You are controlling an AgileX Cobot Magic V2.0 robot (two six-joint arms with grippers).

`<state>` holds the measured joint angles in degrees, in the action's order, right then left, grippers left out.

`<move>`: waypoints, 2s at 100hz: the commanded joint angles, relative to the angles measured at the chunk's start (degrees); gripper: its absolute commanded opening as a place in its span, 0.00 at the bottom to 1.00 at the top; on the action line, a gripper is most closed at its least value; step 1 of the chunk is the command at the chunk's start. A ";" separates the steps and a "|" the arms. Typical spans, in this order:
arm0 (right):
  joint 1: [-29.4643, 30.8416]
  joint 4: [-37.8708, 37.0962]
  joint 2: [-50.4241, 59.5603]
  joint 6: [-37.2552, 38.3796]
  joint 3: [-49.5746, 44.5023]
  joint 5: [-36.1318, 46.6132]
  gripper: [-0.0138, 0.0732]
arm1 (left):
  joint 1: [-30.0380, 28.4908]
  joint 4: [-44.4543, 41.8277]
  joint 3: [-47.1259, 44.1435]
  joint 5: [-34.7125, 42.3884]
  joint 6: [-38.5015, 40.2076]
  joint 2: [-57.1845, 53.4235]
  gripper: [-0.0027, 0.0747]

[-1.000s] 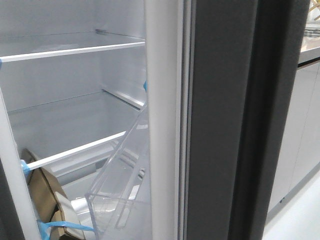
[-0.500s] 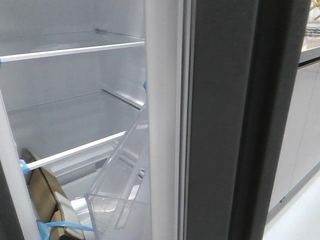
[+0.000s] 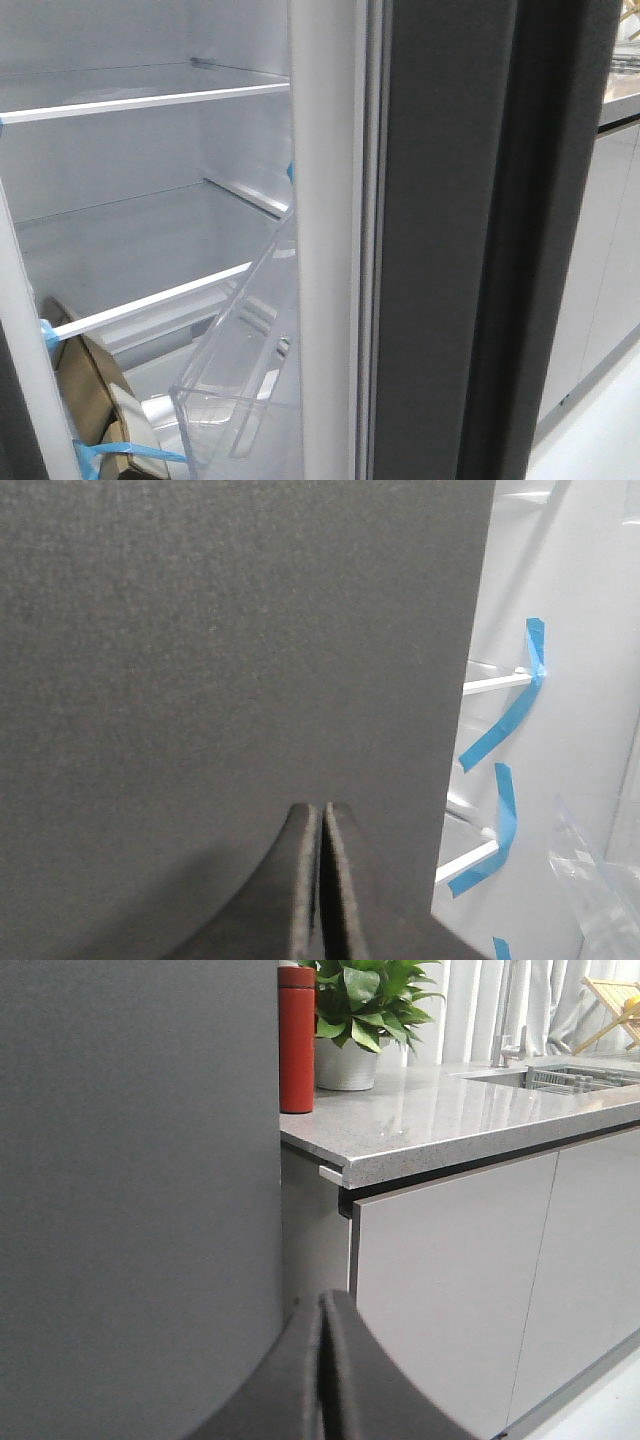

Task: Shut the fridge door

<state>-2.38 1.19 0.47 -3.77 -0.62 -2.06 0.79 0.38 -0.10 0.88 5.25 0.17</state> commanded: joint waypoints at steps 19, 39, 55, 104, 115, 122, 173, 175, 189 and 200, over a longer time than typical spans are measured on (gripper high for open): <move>0.27 -0.43 -0.63 -0.09 3.13 6.44 0.07 | 0.59 0.09 -1.60 4.40 0.20 1.09 0.01; 0.27 -0.43 -8.54 -0.09 11.27 6.44 0.07 | 0.59 0.09 -1.60 4.40 0.20 1.09 0.01; 0.27 -0.43 -16.47 -0.09 20.24 3.25 0.07 | 0.59 0.09 -1.60 4.40 0.20 1.09 0.01; 0.27 1.14 -40.22 -0.09 53.90 -0.94 0.07 | 0.59 0.09 -1.60 4.40 0.20 1.09 0.01; 0.27 6.05 -43.75 -0.09 58.08 -3.57 0.07 | 0.59 0.09 -1.60 4.40 0.20 1.09 0.01; 0.27 9.00 -45.11 -0.09 59.65 -5.45 0.07 | 0.59 0.09 -1.60 4.40 0.20 1.09 0.01; 0.27 44.07 -46.61 -0.09 61.32 -17.85 0.07 | 0.59 0.09 -1.60 4.40 0.20 1.09 0.01; 0.27 45.43 -46.76 -0.09 61.32 -18.32 0.07 | 0.59 0.09 -1.60 4.40 0.20 1.09 0.01; 0.27 53.24 -47.92 -0.09 62.36 -23.64 0.07 | 0.59 0.09 -1.60 4.40 0.20 1.09 0.01; 0.27 56.75 -49.85 -0.09 64.54 -28.11 0.07 | 0.59 0.09 -1.60 4.40 0.20 1.09 0.01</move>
<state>-2.38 53.30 -48.28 -3.64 60.68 -29.59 0.79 0.38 -0.10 0.88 5.25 0.17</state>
